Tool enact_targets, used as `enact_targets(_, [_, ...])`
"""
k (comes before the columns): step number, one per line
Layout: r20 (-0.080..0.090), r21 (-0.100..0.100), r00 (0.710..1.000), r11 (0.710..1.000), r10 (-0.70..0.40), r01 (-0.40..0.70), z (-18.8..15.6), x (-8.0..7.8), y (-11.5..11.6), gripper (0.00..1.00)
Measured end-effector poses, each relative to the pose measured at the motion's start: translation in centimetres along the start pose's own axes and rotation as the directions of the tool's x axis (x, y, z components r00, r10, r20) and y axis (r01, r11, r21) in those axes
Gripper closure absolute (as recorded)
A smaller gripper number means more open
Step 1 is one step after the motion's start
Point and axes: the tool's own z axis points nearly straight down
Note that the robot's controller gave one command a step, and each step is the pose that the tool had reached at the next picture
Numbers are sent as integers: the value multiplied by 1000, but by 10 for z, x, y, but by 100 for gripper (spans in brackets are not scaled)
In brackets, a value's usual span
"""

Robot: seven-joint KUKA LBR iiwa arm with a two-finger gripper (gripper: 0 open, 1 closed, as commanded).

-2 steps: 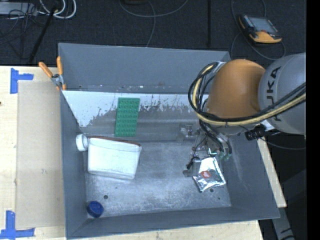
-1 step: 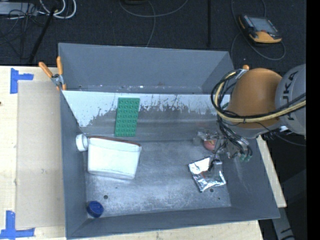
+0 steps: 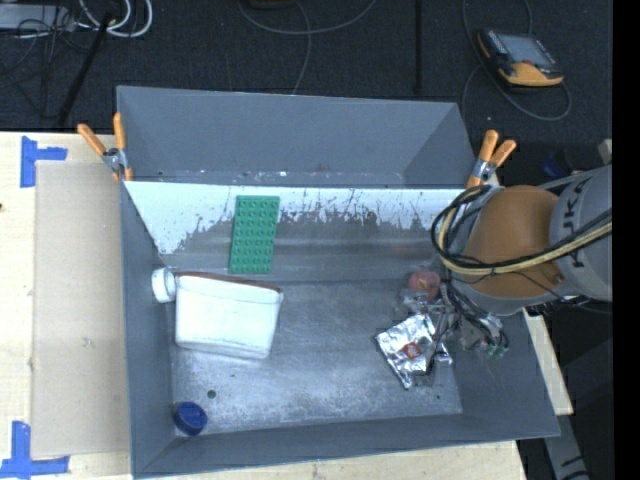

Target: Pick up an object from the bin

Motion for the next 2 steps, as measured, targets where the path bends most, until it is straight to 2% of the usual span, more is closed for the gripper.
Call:
enact_targets(1, [10, 1, 1000, 1000, -2, 2, -5, -4, 1, 100])
enact_targets(2, [19, 4, 998, 998, -59, 59, -137, -36, -2, 100])
